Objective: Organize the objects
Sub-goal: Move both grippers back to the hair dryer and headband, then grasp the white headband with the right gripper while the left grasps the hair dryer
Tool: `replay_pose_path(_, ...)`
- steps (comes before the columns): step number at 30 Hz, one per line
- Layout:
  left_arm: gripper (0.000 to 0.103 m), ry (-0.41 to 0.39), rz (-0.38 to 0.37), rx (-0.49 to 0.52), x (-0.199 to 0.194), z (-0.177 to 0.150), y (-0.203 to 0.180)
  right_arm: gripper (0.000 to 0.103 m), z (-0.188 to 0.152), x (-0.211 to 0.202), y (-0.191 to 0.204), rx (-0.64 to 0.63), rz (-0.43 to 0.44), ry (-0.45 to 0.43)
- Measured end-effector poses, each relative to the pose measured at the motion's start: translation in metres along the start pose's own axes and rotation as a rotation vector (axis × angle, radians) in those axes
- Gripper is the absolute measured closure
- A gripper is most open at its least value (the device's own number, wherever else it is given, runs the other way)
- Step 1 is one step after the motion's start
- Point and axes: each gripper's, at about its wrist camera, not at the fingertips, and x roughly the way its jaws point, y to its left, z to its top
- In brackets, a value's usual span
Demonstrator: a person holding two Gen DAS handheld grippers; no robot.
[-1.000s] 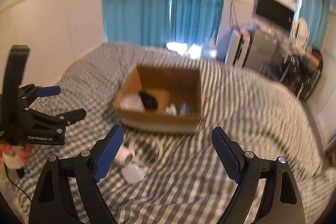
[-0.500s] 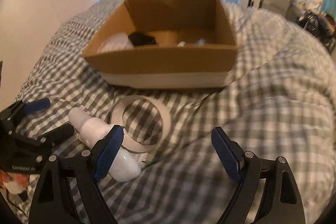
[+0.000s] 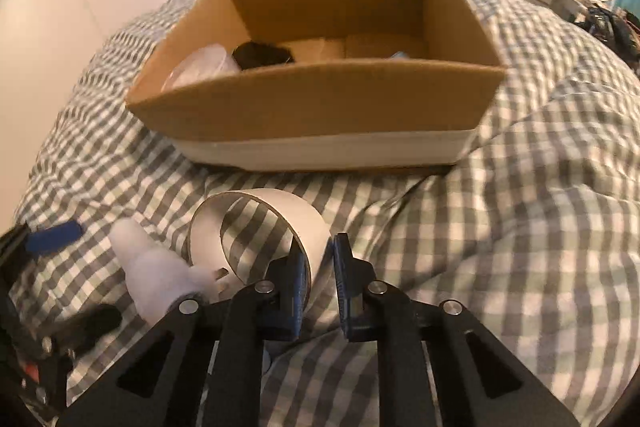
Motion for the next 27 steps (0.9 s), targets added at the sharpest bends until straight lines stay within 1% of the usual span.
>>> replay_pose_path(5,0.0,0.011,-0.016,0.044,0.006,-0.003,-0.019,0.091,-0.005,-0.024,-0.001,0.021,-0.058,-0.078)
replay_pose_path(8,0.0,-0.003,-0.014,0.067,0.009,-0.002,-0.027,0.092,-0.006,-0.038,-0.006,0.032,-0.107,-0.114)
replay_pose_path(10,0.0,-0.008,0.003,0.098,0.013,0.001,-0.032,0.092,-0.003,-0.044,-0.014,0.056,-0.114,-0.134)
replay_pose_path(13,0.0,-0.008,0.043,0.119,0.023,0.003,-0.032,0.093,-0.007,-0.053,-0.024,0.087,-0.113,-0.156)
replay_pose_path(15,0.0,-0.003,0.063,0.119,0.031,0.005,-0.03,0.093,-0.01,-0.055,-0.027,0.097,-0.106,-0.16)
replay_pose_path(17,0.0,0.006,0.072,0.094,0.041,0.009,-0.025,0.093,-0.01,-0.053,-0.027,0.102,-0.097,-0.154)
replay_pose_path(21,0.0,0.022,0.024,0.033,0.055,0.017,-0.018,0.093,-0.013,-0.049,-0.025,0.101,-0.095,-0.146)
replay_pose_path(23,0.0,0.018,0.026,0.037,0.06,0.018,-0.018,0.093,-0.014,-0.048,-0.026,0.104,-0.091,-0.143)
replay_pose_path(25,0.0,0.028,0.045,0.052,0.068,0.02,-0.02,0.093,-0.015,-0.047,-0.028,0.108,-0.087,-0.136)
replay_pose_path(27,0.0,0.041,0.036,0.049,0.075,0.021,-0.019,0.093,-0.016,-0.044,-0.027,0.106,-0.089,-0.127)
